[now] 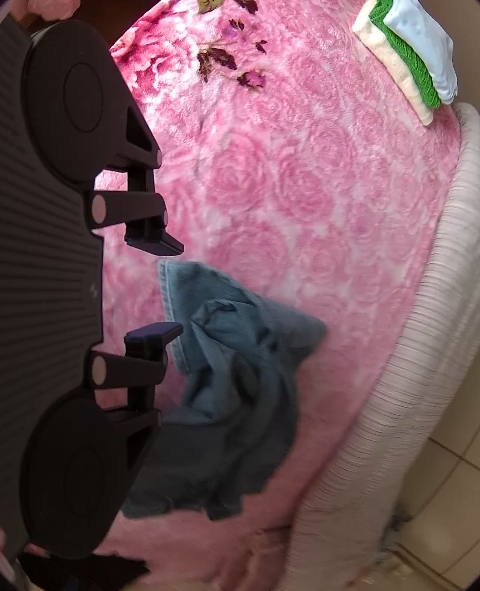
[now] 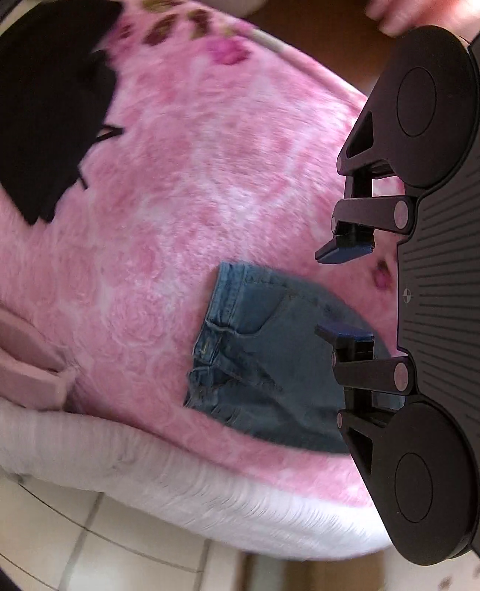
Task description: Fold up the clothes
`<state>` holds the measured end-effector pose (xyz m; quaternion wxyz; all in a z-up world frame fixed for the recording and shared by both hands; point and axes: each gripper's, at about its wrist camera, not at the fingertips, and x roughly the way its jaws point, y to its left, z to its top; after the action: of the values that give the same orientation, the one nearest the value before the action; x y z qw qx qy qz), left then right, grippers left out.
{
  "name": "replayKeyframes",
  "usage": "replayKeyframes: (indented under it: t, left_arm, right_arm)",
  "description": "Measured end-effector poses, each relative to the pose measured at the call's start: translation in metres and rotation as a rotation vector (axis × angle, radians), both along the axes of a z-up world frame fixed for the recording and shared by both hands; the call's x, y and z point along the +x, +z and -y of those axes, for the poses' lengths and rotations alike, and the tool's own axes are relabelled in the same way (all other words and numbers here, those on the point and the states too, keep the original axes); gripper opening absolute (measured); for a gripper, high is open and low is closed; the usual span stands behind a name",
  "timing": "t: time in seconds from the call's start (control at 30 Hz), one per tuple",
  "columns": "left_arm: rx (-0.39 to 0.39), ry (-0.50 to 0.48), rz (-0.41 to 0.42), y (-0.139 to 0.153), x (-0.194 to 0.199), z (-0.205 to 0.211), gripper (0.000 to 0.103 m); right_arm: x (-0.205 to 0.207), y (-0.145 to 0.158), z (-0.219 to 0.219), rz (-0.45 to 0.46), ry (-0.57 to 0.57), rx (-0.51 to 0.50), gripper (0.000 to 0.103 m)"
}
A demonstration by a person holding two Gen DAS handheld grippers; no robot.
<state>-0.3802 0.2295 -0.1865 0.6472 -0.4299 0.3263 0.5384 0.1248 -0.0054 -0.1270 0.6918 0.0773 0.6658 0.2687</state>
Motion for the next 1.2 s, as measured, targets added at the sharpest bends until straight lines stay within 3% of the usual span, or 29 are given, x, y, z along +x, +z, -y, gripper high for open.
replayKeyframes:
  t: [0.23,0.5,0.6,0.67,0.73,0.8,0.9,1.0,1.13,1.2]
  left_arm:
    - [-0.02,-0.045,-0.063,-0.073,0.006,-0.034,0.04]
    - [0.061,-0.221,-0.07,-0.144,0.028,-0.101,0.043]
    - [0.067,-0.297,-0.048,-0.17,0.039,-0.12,0.033]
    - [0.07,-0.342,0.015,-0.181,0.041,-0.127,0.008]
    - [0.084,-0.361,0.026,-0.184,0.041,-0.127,0.006]
    - [0.128,-0.381,0.039,-0.172,0.034,-0.124,0.006]
    - [0.231,-0.389,0.047,-0.124,0.013,-0.125,0.005]
    - [0.359,-0.359,0.024,-0.052,-0.024,-0.152,0.004]
    - [0.613,-0.484,-0.159,0.039,-0.042,-0.196,0.004]
    - [0.721,-0.586,-0.256,0.067,-0.036,-0.202,0.004]
  right_arm:
    - [-0.018,-0.067,-0.024,-0.085,0.056,-0.061,0.039]
    - [-0.051,-0.135,-0.038,-0.121,0.023,-0.141,0.039]
    - [-0.063,-0.155,-0.039,-0.123,-0.018,-0.172,0.039]
    - [-0.073,-0.164,-0.041,-0.122,-0.049,-0.185,0.039]
    - [-0.083,-0.173,-0.042,-0.119,-0.072,-0.193,0.039]
    - [-0.093,-0.177,-0.044,-0.114,-0.091,-0.208,0.039]
    - [-0.109,-0.176,-0.048,-0.106,-0.108,-0.214,0.039]
    - [-0.122,-0.171,-0.052,-0.096,-0.122,-0.216,0.039]
    - [-0.137,-0.156,-0.058,-0.082,-0.16,-0.186,0.039]
    - [-0.144,-0.147,-0.059,-0.072,-0.177,-0.165,0.039]
